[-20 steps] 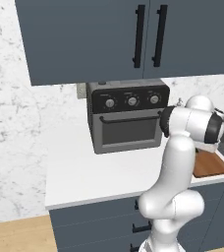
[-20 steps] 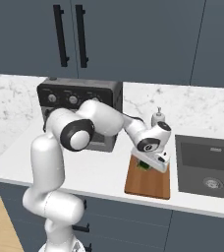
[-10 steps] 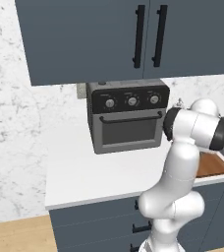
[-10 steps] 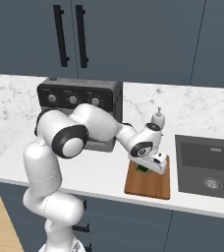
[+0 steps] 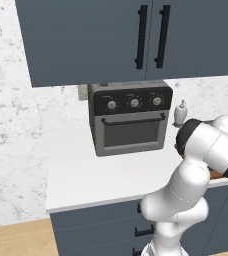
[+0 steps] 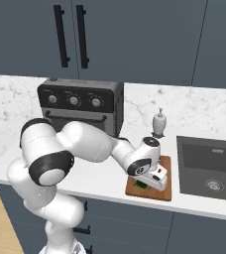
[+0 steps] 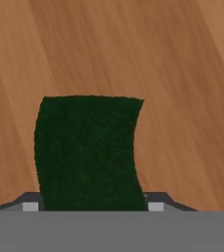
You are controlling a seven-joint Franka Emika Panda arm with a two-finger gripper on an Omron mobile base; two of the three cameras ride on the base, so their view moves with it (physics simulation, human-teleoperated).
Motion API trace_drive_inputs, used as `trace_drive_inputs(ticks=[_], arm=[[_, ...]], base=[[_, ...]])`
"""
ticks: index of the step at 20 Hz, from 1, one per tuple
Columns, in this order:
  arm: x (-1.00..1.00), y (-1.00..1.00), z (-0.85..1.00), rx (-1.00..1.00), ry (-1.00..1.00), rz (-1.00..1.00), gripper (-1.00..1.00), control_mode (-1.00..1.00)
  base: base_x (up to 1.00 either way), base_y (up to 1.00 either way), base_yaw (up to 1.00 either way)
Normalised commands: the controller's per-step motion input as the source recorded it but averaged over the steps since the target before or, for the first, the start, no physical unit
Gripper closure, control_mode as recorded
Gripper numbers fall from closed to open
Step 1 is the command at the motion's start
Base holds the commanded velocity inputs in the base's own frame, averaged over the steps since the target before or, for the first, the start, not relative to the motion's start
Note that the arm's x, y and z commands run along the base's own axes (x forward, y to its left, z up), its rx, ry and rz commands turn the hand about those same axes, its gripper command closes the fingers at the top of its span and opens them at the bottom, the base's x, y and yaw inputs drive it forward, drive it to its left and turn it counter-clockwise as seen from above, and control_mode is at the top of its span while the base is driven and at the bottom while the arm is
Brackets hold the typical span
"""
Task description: Pick up the sponge from the counter and clean the cutting board by briefly scrubbing or pressing down on the cutting board. Once finished, release the sponge.
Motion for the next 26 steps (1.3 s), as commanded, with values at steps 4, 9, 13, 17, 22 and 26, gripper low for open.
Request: trace_drive_inputs(ticks=[4, 9, 13, 17, 22, 26], arm=[[0.26, 0.23, 0.0, 0.0, 0.0, 0.0, 1.0, -1.0], [0.68, 0.1, 0.0, 0.05, 0.0, 0.0, 1.0, -1.0], [0.61, 0.0, 0.0, 0.1, 0.0, 0.0, 1.0, -1.0], [0.66, -0.14, 0.0, 0.15, 0.0, 0.0, 1.0, -1.0], [0.58, -0.19, 0.0, 0.13, 0.0, 0.0, 1.0, -1.0], [-0.27, -0.1, -0.28, 0.0, -0.02, 0.0, 1.0, -1.0]], base=[[0.0, 0.0, 0.0], [0.0, 0.0, 0.0], [0.0, 0.0, 0.0], [0.0, 0.0, 0.0], [0.0, 0.0, 0.0], [0.0, 0.0, 0.0]])
